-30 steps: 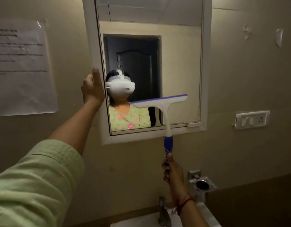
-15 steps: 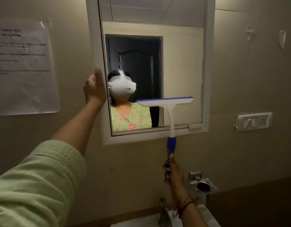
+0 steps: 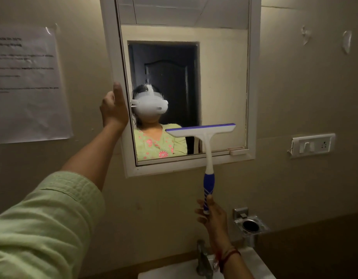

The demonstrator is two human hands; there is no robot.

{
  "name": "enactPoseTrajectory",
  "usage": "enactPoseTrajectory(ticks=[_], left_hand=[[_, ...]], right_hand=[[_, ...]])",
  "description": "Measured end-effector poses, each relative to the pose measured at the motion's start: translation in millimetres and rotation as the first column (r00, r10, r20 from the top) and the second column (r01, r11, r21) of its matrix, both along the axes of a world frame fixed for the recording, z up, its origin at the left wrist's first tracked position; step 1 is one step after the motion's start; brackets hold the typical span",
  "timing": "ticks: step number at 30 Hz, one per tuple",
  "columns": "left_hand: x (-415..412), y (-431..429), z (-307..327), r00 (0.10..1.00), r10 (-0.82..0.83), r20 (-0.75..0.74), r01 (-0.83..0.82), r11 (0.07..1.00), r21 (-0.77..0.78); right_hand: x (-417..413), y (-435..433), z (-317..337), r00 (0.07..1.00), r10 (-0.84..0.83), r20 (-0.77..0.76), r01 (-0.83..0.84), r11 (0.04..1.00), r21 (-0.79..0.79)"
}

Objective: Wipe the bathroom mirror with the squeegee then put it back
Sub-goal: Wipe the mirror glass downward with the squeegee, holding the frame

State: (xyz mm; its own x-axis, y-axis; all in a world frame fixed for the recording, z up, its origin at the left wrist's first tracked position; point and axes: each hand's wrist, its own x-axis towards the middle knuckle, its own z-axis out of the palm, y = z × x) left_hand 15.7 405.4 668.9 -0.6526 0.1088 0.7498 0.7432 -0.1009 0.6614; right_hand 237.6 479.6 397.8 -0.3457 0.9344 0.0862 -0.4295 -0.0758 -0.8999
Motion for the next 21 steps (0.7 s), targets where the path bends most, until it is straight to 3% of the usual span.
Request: enactPoseTrajectory(ticks=[9,17,21], left_hand=[[1,-1,0,1.0,0.002,-0.004,-0.002,1.0,-0.007],[1,1,-1,1.0,0.013,0.006,-0.013,1.0,0.005],[0,1,-1,1.0,0.022,0.0,-0.022,1.0,0.008]], right_hand=[[2,8,64,0.988,0.085,-0.131,-0.061,0.981,0.183],[7,-6,-18,0.996,0.074,-0.043,-0.078,0.99,-0.115],[7,-5,-9,0.993,0.099,-0.068,-0.103,0.992,-0.072]])
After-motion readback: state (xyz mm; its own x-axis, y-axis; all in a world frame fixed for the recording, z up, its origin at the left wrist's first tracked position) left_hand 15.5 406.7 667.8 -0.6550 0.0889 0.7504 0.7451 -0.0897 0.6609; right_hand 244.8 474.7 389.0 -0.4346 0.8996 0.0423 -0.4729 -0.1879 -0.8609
